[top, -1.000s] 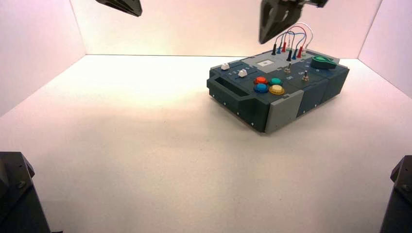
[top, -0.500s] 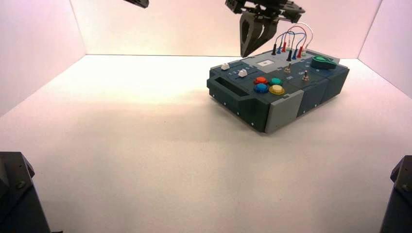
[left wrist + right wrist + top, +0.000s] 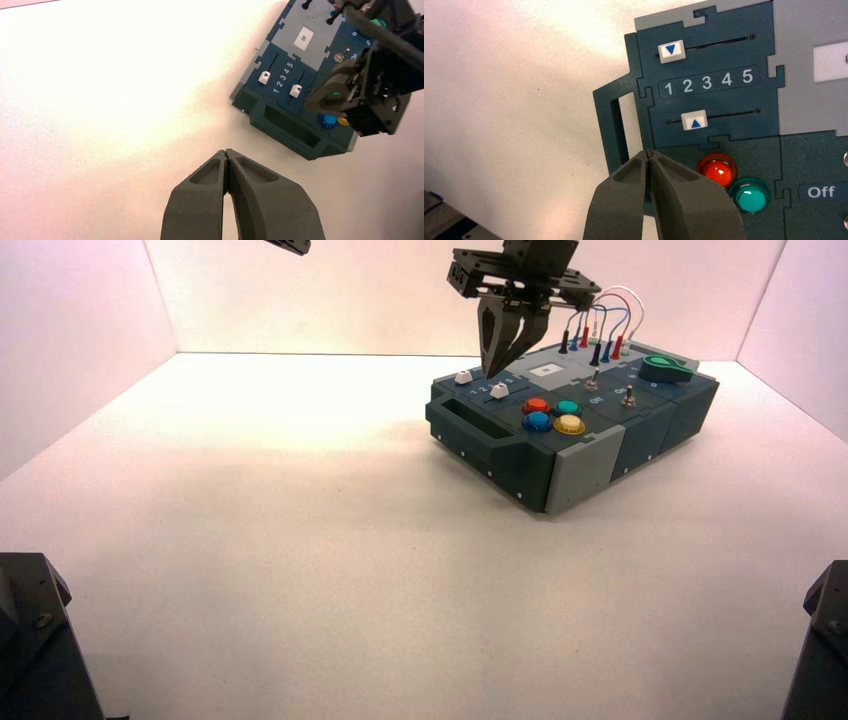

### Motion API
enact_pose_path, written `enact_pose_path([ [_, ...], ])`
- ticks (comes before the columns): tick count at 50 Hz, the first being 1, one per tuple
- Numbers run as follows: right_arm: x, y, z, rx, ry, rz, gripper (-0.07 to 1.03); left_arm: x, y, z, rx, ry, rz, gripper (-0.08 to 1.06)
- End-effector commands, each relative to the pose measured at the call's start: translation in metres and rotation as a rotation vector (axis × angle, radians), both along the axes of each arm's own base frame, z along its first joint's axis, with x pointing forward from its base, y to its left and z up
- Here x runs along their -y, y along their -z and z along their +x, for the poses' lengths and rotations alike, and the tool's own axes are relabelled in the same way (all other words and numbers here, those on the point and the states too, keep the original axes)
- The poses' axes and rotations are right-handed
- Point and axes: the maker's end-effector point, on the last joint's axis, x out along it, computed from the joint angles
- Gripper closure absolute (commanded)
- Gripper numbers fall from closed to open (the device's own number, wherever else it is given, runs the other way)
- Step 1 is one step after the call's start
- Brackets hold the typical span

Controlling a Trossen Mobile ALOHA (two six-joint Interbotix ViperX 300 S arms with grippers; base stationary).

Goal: Move the bottom slider to position 3.

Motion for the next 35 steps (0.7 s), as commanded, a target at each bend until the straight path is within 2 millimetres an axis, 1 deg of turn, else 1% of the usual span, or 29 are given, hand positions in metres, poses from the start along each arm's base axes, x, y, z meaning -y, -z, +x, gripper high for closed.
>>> enact_pose_path([
  [1,-0.005,-0.009,0.014,0.039,0.006,0.018,0.98,0.003,-0.014,0.004,0.040,0.006,-0.014,1.00],
  [11,0.001,-0.003,0.019,0.031,0.017,0.006,0.98,0.003,-0.015,0.004,0.040,0.005,-0.016,1.00],
  [20,0.001,0.002,0.021,0.028,0.012,-0.004,0.98,0.002,-0.015,0.004,0.040,0.004,-0.016,1.00],
  [27,0.001,0.003,0.022,0.025,0.013,-0.006,0.99,0.003,-0.015,0.004,0.041,0.006,-0.015,1.00],
  [35,0.001,0.000,0.022,0.028,0.011,-0.005,0.99,0.003,-0.015,0.004,0.040,0.005,-0.016,1.00],
])
